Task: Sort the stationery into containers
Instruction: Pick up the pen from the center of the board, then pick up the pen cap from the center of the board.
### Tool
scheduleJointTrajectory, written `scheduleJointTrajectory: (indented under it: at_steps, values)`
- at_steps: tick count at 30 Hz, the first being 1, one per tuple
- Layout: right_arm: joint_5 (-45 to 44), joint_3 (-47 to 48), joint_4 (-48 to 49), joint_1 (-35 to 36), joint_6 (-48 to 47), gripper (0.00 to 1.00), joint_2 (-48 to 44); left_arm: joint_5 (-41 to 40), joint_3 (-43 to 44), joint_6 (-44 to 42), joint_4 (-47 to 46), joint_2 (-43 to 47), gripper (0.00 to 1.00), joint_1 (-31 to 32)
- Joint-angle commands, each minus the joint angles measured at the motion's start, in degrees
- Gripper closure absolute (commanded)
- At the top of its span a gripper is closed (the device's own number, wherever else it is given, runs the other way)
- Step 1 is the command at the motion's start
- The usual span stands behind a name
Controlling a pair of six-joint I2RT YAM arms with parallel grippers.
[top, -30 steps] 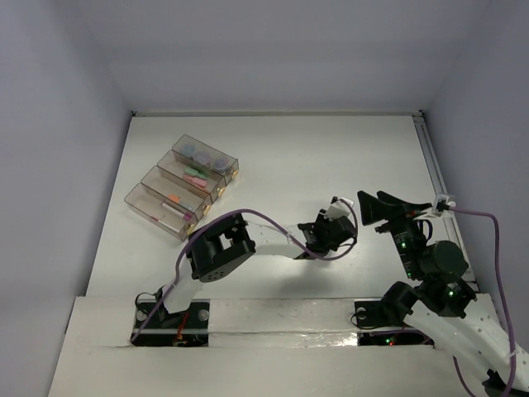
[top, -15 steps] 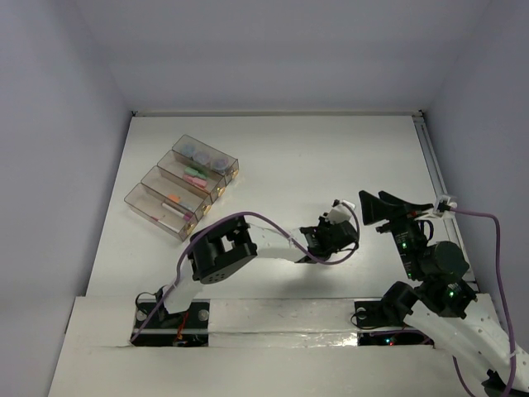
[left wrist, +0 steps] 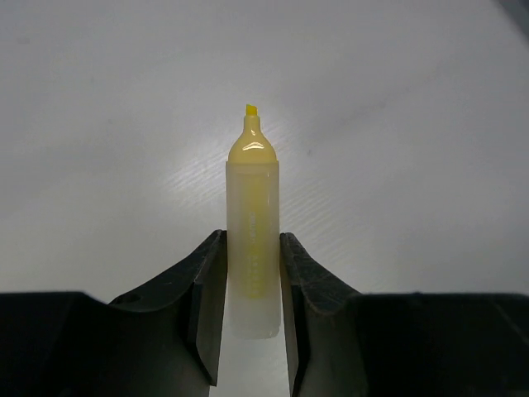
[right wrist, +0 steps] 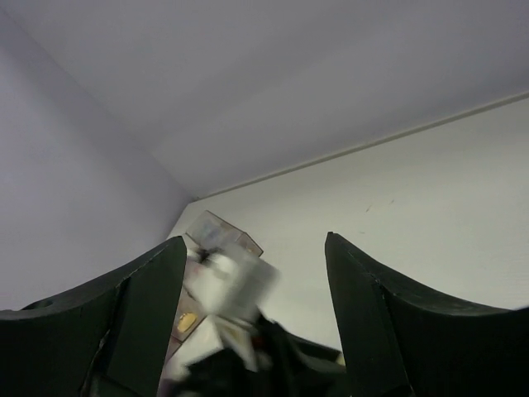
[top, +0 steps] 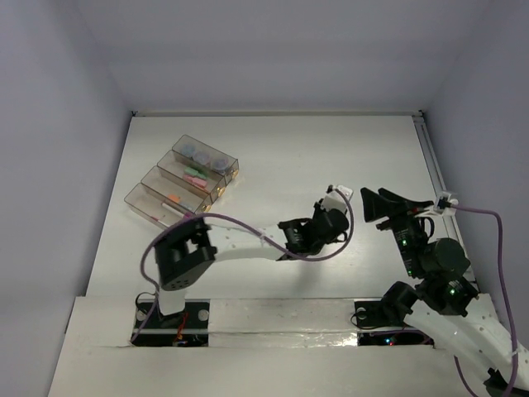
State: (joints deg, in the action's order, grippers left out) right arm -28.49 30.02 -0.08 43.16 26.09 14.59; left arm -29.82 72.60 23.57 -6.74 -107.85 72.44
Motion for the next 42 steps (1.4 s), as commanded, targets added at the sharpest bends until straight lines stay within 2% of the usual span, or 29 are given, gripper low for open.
scheduleJointTrajectory:
  at_steps: [1,3,9,12,13,15,18,19,22,24,26,29,33,42]
  values:
    - [-0.08,3.64,0.43,-0.27,-2.00,0.26,1.66,-0.06,-2.10,-2.04,-7.41,11.95,1.00,0.33]
    - [0.89,4.69,0.25,-0.27,-2.88,0.27,3.42,0.90,-4.38,-1.08,-7.76,15.98,1.00,-1.25]
    - [7.04,9.17,-6.94,-0.27,-4.64,0.27,15.54,2.49,-19.67,4.02,-10.83,29.52,1.00,-5.38]
    - [9.41,11.55,-10.99,-0.27,-4.82,0.30,21.33,2.40,-26.35,5.43,-9.70,39.27,1.00,-8.80]
    - [10.72,11.90,-12.48,-0.27,-5.86,0.34,22.49,2.31,-27.85,5.43,-9.34,44.17,1.00,-9.60]
    - [11.00,14.00,-15.38,-0.27,-6.40,0.36,25.21,2.05,-31.19,5.26,-7.59,48.59,1.00,-11.44]
    - [14.24,18.38,-22.58,-0.27,-8.06,0.41,33.29,2.14,-34.80,4.90,-6.18,57.72,1.00,-12.24]
    - [18.95,19.80,-26.69,-0.27,-10.59,0.43,38.79,2.31,-35.59,4.73,-6.09,59.15,1.00,-12.85]
    - [24.33,25.34,-35.04,-0.27,-14.81,0.46,47.61,3.10,-38.40,4.38,-5.91,64.51,1.00,-13.46]
    - [27.16,27.80,-39.02,-0.27,-17.28,0.43,55.09,3.72,-40.51,3.85,-6.44,68.19,1.00,-14.08]
    - [27.44,30.17,-41.31,-0.27,-20.63,0.34,61.31,4.33,-42.79,3.50,-7.14,70.14,1.00,-14.69]
    - [27.17,31.94,-43.16,-0.27,-25.11,0.25,66.08,4.60,-44.20,3.32,-6.71,73.48,1.00,-15.23]
    - [31.56,33.96,-44.83,-0.27,-29.60,0.20,72.67,3.46,-44.65,3.15,-6.70,77.17,1.00,-15.23]
    - [29.02,37.30,-46.59,2.45,-32.24,0.18,81.20,2.75,-44.82,2.44,-7.32,79.29,1.00,-15.23]
